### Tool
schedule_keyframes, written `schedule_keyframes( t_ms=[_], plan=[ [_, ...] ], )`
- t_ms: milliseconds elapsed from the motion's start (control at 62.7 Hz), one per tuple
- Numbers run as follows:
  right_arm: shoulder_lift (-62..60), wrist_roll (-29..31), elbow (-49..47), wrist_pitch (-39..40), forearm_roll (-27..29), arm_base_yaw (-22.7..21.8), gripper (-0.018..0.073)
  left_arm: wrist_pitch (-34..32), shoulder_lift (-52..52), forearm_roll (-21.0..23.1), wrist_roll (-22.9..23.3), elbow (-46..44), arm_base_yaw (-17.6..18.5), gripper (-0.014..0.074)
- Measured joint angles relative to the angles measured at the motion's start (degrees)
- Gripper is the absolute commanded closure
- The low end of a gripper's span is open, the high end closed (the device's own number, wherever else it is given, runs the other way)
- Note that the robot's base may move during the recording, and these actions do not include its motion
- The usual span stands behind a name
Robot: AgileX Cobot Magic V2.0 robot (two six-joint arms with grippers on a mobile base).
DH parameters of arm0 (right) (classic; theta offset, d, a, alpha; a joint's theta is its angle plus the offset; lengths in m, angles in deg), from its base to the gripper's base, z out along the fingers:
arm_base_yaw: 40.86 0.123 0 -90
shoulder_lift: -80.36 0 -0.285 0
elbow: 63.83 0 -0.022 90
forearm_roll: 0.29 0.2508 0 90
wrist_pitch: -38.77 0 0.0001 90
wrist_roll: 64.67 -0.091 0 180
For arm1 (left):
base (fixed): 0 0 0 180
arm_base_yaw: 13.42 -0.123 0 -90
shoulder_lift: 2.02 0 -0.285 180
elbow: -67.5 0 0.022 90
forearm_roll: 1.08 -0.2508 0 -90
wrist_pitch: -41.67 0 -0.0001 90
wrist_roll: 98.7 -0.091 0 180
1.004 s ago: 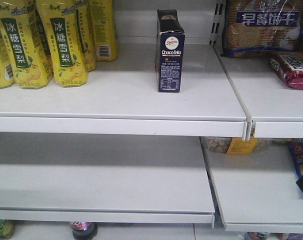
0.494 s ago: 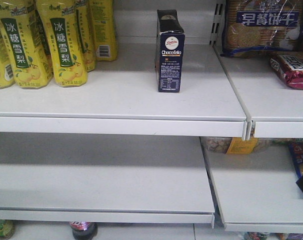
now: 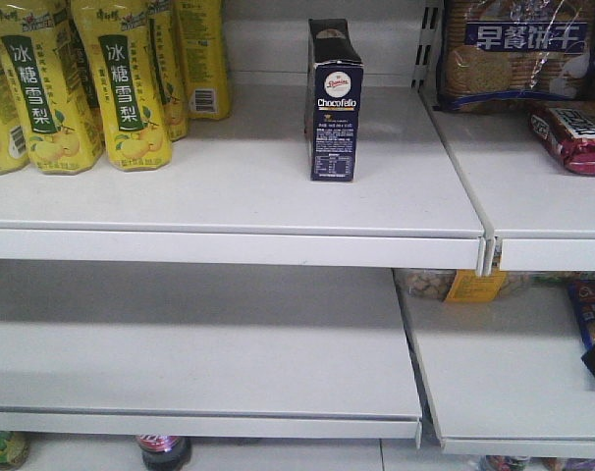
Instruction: Left arm holds basket, right arm returns cookies
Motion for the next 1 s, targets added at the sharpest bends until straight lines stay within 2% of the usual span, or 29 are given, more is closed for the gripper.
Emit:
schedule_keyframes(
  t_ms=[80,143,207,287,383,478,558,701,765,829,1004],
  plan=[
    [0.0,1.7,0.0,-0.7,1.2,0.0,0.057,0.0,0.0,0.0,0.0,0.0,0.0,0.0603],
    [0.0,6.7,-0.4,-3.6,9.0,0.0,0.057,0.0,0.0,0.0,0.0,0.0,0.0,0.0603],
    [0.0,15.2,-1.0,-7.9,19.0,0.0,0.057,0.0,0.0,0.0,0.0,0.0,0.0,0.0603],
    [-0.7,27.1,-1.2,-10.7,28.6,0.0,0.057,0.0,0.0,0.0,0.0,0.0,0.0,0.0603],
    [-2.8,42.1,-1.2,-10.4,39.1,-0.4,0.057,0.0,0.0,0.0,0.0,0.0,0.0,0.0603],
    [-5.9,56.7,-1.2,-7.9,50.6,-4.1,0.057,0.0,0.0,0.0,0.0,0.0,0.0,0.0603],
    [-8.3,69.9,-0.4,-4.8,60.8,-10.9,0.057,0.0,0.0,0.0,0.0,0.0,0.0,0.0603],
    [-11.7,93.3,4.2,4.0,83.9,-30.5,0.057,0.0,0.0,0.0,0.0,0.0,0.0,0.0603],
    [-12.8,101.0,6.2,6.7,92.0,-38.1,0.057,0.0,0.0,0.0,0.0,0.0,0.0,0.0603],
    [-14.1,104.1,7.9,7.8,98.1,-44.6,0.057,0.0,0.0,0.0,0.0,0.0,0.0,0.0603],
    [-16.0,105.8,12.0,8.0,105.1,-54.6,0.057,0.0,0.0,0.0,0.0,0.0,0.0,0.0603]
  ],
)
